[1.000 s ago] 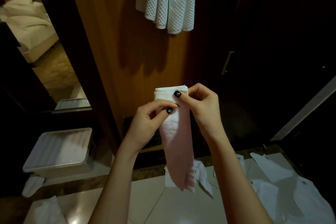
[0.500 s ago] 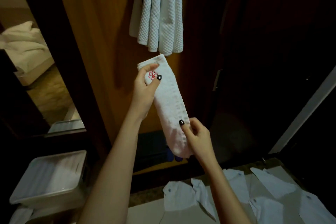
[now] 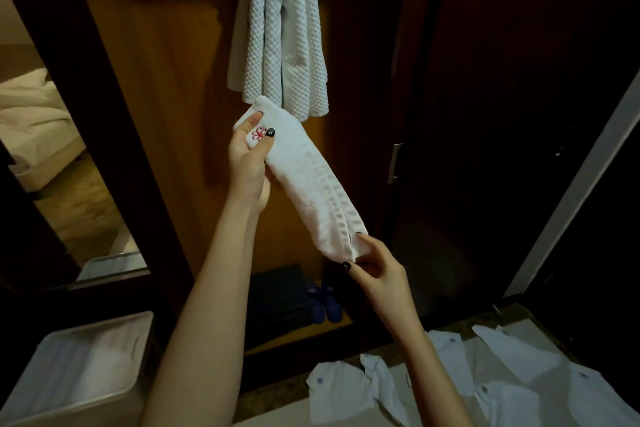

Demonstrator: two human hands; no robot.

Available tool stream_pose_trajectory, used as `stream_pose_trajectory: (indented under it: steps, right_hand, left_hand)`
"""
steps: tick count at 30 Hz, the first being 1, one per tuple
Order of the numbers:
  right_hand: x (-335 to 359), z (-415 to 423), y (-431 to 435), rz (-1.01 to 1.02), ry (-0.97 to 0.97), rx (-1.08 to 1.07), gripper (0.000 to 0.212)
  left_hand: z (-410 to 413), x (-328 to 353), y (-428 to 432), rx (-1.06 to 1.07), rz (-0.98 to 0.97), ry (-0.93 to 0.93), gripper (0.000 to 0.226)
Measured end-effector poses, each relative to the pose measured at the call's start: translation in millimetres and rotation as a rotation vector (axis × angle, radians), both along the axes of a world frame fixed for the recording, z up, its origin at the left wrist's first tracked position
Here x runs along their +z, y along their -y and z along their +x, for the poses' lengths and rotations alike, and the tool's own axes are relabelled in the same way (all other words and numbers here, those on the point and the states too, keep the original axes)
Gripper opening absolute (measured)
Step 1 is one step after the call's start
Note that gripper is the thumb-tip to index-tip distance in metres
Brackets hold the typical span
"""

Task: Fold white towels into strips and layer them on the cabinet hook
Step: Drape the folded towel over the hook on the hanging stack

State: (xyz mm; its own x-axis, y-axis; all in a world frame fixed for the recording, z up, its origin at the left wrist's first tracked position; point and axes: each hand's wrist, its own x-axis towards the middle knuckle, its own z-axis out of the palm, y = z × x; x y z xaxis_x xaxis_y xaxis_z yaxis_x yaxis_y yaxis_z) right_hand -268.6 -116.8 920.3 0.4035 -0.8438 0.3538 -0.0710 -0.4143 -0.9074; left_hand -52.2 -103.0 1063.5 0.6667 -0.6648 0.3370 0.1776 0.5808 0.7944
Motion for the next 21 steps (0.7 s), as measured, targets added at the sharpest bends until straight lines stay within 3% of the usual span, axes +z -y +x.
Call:
stream_pose_trajectory:
  steps: [4, 9, 12, 21]
  right_hand:
    - [10, -9, 8, 0.015, 0.082, -0.085, 0.027]
    - [18, -10, 10, -0.062, 0.03, -0.109, 0.012]
    - [22, -12, 10, -0.099, 0.023, -0.181, 0.016]
    - [49, -38, 2, -0.132, 0.158, -0.09, 0.022]
  left_hand:
    - [-7, 2, 0, -0.093, -0.067, -0.118, 0.038]
    - [-14, 5, -2, -0.193, -0.118, -0.204, 0.04]
    - [-14, 5, -3, -0.171, -0.114, -0.225, 0.039]
    - [3, -12, 0, 0.105, 0.072, 0.021, 0.042]
